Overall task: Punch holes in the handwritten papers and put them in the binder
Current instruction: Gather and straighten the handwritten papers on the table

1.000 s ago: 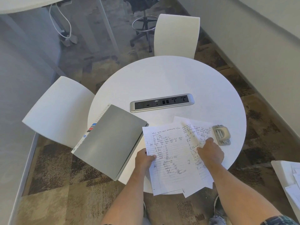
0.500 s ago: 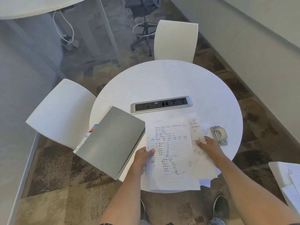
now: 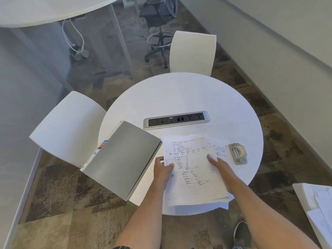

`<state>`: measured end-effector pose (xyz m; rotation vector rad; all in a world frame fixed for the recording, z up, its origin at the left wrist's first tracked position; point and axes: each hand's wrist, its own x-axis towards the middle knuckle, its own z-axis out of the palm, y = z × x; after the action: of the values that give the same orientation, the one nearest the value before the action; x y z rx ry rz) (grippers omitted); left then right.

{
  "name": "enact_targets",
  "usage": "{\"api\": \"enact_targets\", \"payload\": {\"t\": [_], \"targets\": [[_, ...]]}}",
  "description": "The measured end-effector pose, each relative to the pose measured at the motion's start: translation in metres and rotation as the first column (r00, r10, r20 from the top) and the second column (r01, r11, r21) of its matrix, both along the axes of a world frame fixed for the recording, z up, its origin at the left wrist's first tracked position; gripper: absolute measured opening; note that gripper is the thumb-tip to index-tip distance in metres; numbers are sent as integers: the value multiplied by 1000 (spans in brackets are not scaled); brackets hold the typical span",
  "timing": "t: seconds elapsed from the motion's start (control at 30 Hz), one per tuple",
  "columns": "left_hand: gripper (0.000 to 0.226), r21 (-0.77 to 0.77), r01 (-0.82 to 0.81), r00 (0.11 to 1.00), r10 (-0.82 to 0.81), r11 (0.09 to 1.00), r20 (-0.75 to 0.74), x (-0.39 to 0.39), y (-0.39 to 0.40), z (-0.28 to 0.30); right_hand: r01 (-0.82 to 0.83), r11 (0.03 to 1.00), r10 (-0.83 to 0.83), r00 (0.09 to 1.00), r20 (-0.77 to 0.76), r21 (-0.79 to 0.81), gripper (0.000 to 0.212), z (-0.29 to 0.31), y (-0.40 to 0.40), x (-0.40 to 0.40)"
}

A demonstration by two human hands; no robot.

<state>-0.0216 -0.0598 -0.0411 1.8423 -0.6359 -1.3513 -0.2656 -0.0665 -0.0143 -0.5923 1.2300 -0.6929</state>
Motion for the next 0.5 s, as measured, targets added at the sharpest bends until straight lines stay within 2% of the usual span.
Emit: {"api": "enact_targets", "payload": {"t": [0.13, 0.17, 0.23, 0.3, 0.4, 0.5], "targets": [[38, -14, 59, 998, -59, 998, -1, -13, -1, 2, -28, 998, 19, 990, -137, -64, 36, -7, 7, -8], [34, -19, 82, 996, -81, 996, 37, -15, -2, 2, -6, 998, -3, 988, -153, -59, 35, -8, 8, -12], [22, -20, 147, 969, -140, 989, 206, -20, 0, 2, 42, 997, -52, 981, -189, -57, 31, -9, 10, -20], [21, -14, 207, 900, -185, 978, 395, -24, 7, -4, 79, 995, -93, 969, -230, -66, 28, -10, 12, -28], [11, 113, 279, 764, -292, 954, 575, -30, 22, -17, 124, 990, -139, 942, -306, -71, 25, -13, 17, -42], [35, 240, 365, 620, -427, 900, 659, -39, 30, -25, 138, 988, -152, 926, -345, -63, 24, -17, 23, -54]]}}
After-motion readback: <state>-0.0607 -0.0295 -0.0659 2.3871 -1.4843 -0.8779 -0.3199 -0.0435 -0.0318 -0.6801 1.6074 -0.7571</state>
